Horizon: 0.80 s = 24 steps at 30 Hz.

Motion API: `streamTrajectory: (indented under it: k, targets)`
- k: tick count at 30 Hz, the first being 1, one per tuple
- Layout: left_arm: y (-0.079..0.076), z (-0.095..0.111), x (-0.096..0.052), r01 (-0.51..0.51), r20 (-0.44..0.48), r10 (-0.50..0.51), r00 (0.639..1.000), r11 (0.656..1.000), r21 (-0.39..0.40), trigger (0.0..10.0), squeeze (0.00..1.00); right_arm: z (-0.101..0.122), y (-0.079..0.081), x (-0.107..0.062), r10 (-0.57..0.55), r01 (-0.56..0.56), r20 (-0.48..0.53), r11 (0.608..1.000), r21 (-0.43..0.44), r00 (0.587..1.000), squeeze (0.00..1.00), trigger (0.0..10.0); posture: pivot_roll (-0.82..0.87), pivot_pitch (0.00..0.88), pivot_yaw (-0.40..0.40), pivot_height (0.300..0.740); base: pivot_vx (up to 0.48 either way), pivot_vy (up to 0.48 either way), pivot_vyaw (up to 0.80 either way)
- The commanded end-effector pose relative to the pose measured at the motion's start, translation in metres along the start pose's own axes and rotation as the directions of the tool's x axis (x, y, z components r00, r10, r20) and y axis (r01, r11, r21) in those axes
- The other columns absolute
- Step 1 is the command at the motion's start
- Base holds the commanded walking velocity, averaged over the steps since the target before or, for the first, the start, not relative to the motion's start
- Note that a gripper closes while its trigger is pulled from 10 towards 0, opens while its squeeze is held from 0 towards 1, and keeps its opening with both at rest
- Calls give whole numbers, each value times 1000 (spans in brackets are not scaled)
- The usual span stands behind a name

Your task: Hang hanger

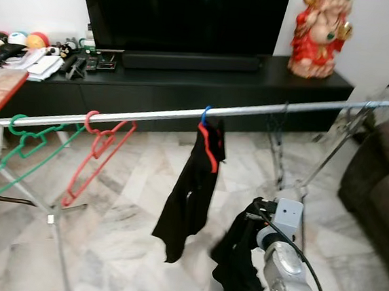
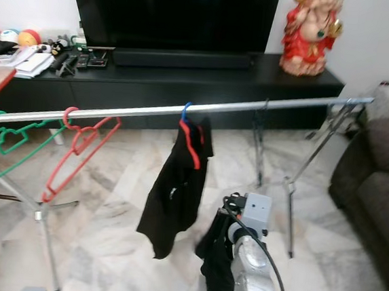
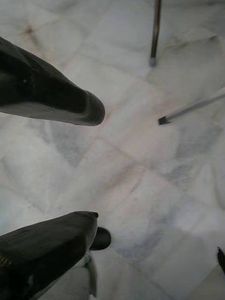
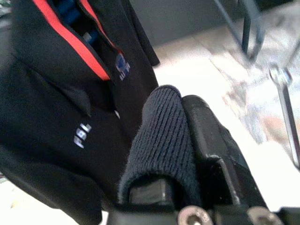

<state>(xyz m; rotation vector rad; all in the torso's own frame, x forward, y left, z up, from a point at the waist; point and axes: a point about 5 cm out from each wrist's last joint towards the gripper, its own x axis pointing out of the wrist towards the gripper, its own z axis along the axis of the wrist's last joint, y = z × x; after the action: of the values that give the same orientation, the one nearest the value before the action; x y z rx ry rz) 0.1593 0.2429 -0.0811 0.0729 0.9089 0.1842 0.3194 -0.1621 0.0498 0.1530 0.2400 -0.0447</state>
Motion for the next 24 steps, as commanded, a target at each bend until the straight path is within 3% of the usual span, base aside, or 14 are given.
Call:
streamTrajectory:
  k: [1, 7, 11, 13, 14, 15, 16, 17, 19, 22, 24]
  targets:
    - [2, 14, 2, 12, 66, -10, 998, 1000, -25, 10000, 0, -3, -10, -1, -46, 46, -8, 999, 9, 999, 0, 10000, -7, 102, 28, 740, 0, 0, 0]
    - [15, 48, 4, -26, 218, 36, 975, 998, -52, 10000, 0, -16, -11, -3, -54, 56, -59, 998, 18, 997, 0, 10000, 3, 113, 32, 740, 0, 0, 0]
    - [21, 94, -1, -42, 438, 78, 896, 995, -89, 10000, 0, -28, -13, -7, -53, 53, -109, 999, 2, 993, 0, 10000, 15, 119, 26, 740, 0, 0, 0]
    - [20, 108, -6, -41, 504, 82, 860, 995, -92, 10000, 0, -31, -14, -7, -52, 52, -120, 999, -1, 991, 0, 10000, 16, 119, 24, 740, 0, 0, 0]
    - [20, 108, -6, -41, 504, 82, 860, 995, -92, 10000, 0, -31, -14, -7, -52, 52, -120, 999, -1, 991, 0, 10000, 16, 119, 24, 740, 0, 0, 0]
    - [15, 120, -13, -28, 569, 73, 819, 996, -87, 10000, 0, -31, -14, -7, -49, 49, -125, 999, -4, 991, 0, 10000, 14, 119, 23, 740, 0, 0, 0]
    - [15, 120, -13, -28, 569, 73, 819, 996, -87, 10000, 0, -31, -14, -7, -49, 49, -125, 999, -4, 991, 0, 10000, 14, 119, 23, 740, 0, 0, 0]
    - [6, 129, -22, -12, 621, 68, 780, 995, -94, 10000, 0, -33, -15, -8, -41, 39, -134, 999, -11, 990, 0, 10000, 11, 121, 21, 740, 0, 0, 0]
    - [-3, 134, -29, 7, 658, 49, 752, 997, -83, 10000, 0, -35, -16, -8, -33, 30, -144, 999, -26, 989, 0, 10000, 17, 121, 21, 740, 0, 0, 0]
    - [-12, 136, -36, 15, 684, 21, 729, 999, -46, 10000, 0, -35, -18, -8, -34, 29, -138, 999, -42, 990, 0, 10000, 23, 122, 21, 740, 0, -151, 0]
    - [-16, 138, -38, 26, 687, 34, 726, 997, -77, 10000, 0, -33, -17, -7, -13, 7, -121, 999, -49, 993, 0, 10000, 23, 123, 21, 740, 0, -461, 800]
